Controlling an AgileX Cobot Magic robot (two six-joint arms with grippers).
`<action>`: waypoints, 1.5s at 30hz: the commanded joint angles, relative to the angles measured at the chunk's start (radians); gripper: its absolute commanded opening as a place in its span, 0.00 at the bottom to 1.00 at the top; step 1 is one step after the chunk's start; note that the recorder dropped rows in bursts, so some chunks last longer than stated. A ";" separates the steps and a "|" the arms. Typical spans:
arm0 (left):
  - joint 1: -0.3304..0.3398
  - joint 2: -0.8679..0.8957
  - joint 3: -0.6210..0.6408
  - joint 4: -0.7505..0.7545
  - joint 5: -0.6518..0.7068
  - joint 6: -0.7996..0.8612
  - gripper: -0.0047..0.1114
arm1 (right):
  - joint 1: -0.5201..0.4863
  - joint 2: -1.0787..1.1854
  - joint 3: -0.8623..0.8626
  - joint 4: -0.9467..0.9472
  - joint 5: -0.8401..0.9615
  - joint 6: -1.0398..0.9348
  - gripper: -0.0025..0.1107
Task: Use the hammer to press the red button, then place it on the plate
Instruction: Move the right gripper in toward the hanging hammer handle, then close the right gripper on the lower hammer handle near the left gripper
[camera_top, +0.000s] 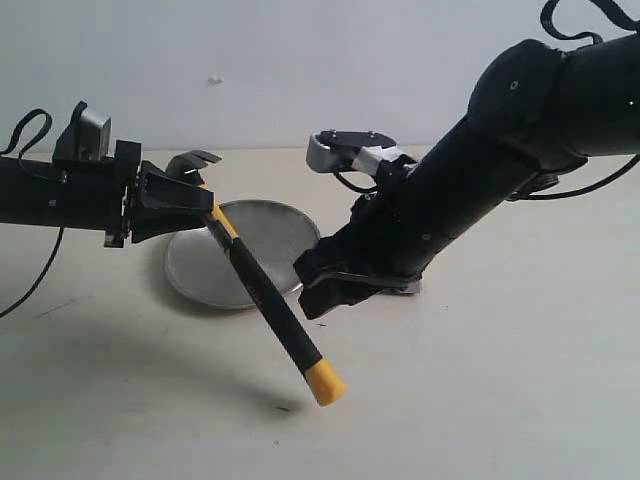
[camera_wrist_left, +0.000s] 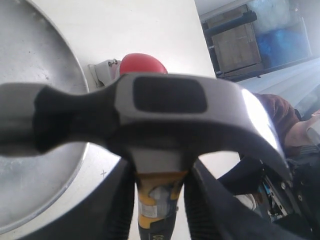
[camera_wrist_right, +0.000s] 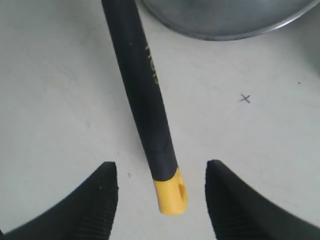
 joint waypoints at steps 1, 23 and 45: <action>-0.002 -0.023 0.000 -0.057 0.048 0.002 0.04 | 0.002 0.008 -0.007 0.020 0.025 -0.050 0.53; -0.002 -0.023 0.000 -0.052 0.048 0.000 0.04 | 0.124 0.104 -0.007 0.015 -0.241 -0.136 0.59; -0.002 -0.023 0.000 -0.051 0.048 0.000 0.04 | 0.124 0.229 -0.007 0.044 -0.309 -0.158 0.59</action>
